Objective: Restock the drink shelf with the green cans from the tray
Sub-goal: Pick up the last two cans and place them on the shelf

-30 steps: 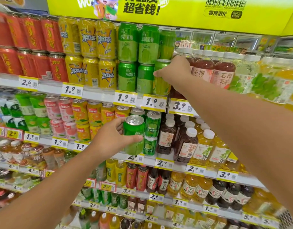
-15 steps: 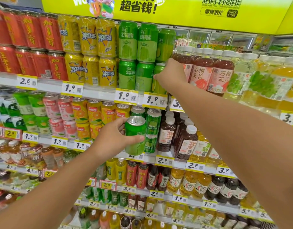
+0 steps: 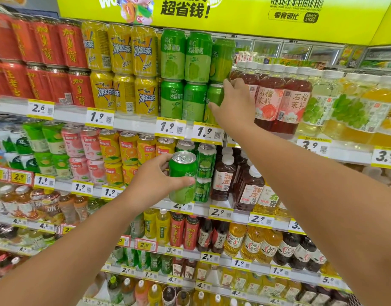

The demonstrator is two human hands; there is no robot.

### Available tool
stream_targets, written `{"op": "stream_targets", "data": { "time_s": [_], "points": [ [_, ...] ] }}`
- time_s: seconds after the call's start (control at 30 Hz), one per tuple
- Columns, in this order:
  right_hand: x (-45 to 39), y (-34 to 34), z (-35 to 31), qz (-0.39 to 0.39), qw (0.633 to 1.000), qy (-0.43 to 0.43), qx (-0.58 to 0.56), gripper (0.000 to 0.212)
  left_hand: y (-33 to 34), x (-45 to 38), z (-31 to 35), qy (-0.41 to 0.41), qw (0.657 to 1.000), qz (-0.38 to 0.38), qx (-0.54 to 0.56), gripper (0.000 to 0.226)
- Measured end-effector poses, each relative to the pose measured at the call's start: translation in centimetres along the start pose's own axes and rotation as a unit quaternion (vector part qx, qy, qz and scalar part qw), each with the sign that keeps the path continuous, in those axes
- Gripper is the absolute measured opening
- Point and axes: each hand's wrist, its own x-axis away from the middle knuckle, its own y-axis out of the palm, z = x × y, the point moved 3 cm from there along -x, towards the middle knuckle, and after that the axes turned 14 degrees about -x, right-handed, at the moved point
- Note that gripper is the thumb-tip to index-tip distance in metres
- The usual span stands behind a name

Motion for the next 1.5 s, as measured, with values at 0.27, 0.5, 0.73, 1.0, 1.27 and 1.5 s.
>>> {"op": "stream_targets", "data": {
  "time_s": [0.27,0.5,0.73,1.0,1.27,1.5],
  "points": [
    [7.6,-0.6,1.3,-0.069,0.975,-0.001,-0.212,0.06,-0.2,-0.6,1.0,0.005,1.0,0.016,-0.014,0.06],
    [15.2,1.7,2.9,-0.384,0.847,0.112,-0.349,0.079,-0.1,-1.4,1.9,0.017,0.999,0.017,-0.031,0.059],
    [15.5,2.3,1.8,-0.305,0.824,0.146,-0.453,0.073,1.4,-1.7,2.9,0.033,0.998,0.021,-0.043,0.057],
    [13.9,0.8,2.3,-0.293,0.856,0.131,-0.405,0.07,0.6,-0.7,2.4,0.086,0.97,-0.035,-0.226,0.096],
    [7.0,-3.4,1.7,-0.218,0.867,0.148,-0.422,0.079,-0.3,-0.2,0.8,0.1,0.87,-0.064,-0.478,0.102],
    [-0.6,-8.2,-0.8,-0.156,0.875,0.152,-0.433,0.032,0.1,-0.4,-0.1,0.155,0.79,-0.063,-0.59,0.106]
  ]
}}
